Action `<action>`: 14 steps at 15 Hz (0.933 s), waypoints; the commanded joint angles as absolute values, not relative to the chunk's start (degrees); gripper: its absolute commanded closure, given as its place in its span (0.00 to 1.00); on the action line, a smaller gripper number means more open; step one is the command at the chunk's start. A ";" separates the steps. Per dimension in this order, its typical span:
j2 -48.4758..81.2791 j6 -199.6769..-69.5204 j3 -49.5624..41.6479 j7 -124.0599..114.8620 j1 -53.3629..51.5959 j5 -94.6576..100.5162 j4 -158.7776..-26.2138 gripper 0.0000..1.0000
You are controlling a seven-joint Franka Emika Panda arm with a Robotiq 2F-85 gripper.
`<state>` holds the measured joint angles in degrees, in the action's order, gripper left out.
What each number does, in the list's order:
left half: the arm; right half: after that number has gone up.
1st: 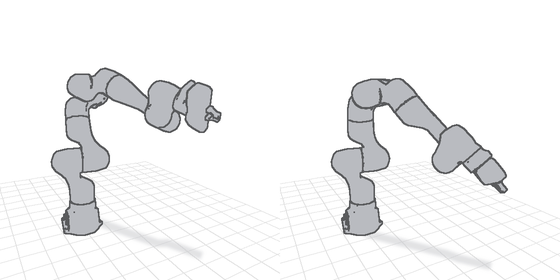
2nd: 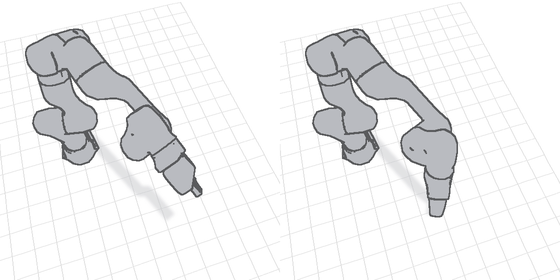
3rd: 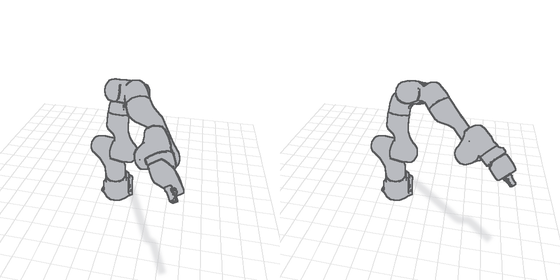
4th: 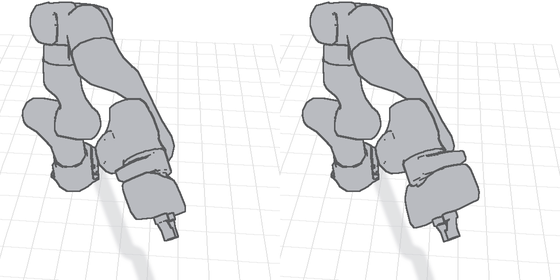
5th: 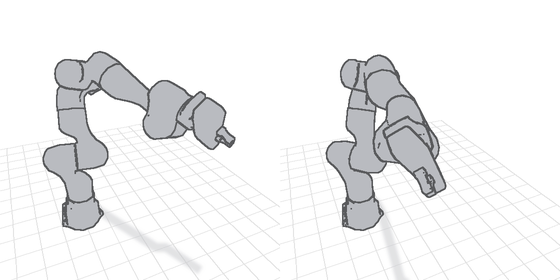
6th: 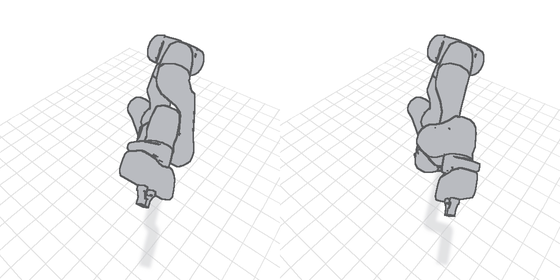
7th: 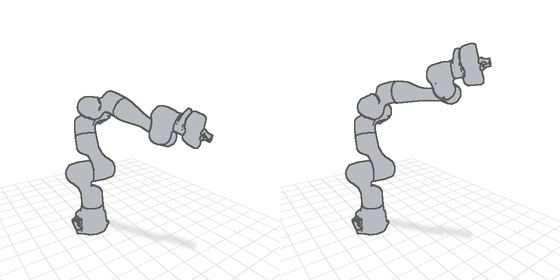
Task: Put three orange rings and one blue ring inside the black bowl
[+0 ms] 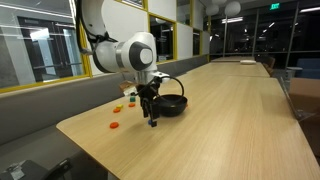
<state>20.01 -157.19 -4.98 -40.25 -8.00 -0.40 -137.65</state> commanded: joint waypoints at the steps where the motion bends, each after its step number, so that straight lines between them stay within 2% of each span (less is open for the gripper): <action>1: 22.13 -159.44 -6.98 -43.57 -9.84 -0.38 -136.34 0.00; 14: 24.55 -159.67 -6.17 -44.70 -9.13 -4.94 -132.96 0.00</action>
<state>23.90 -159.06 -6.40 -44.07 -8.78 -3.19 -134.06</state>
